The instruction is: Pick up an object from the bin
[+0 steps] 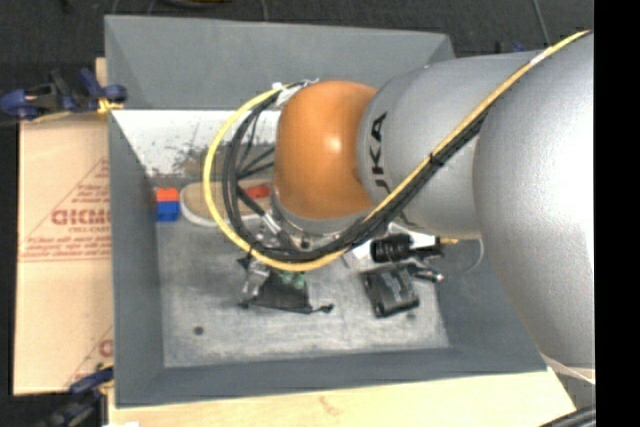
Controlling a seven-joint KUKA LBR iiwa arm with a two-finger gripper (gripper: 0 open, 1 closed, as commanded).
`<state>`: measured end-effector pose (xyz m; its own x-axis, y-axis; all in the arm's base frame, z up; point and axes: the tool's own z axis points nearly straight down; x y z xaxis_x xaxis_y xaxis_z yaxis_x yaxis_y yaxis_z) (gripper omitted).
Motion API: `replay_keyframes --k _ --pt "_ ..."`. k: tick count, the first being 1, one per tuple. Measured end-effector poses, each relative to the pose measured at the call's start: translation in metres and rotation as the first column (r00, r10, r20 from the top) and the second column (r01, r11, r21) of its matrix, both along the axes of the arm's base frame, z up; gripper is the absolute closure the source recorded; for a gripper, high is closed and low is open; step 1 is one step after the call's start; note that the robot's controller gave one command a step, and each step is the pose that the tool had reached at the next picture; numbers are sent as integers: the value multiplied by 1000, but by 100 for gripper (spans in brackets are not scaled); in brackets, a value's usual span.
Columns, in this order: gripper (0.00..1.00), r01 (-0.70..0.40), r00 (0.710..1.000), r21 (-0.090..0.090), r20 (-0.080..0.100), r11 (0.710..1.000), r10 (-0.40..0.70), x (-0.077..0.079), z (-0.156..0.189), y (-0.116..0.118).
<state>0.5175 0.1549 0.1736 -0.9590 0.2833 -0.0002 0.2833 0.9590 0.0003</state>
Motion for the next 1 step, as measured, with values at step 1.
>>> replay_keyframes --k 1 --pt "100 0 1000 0 2 1000 0 0 11 0"
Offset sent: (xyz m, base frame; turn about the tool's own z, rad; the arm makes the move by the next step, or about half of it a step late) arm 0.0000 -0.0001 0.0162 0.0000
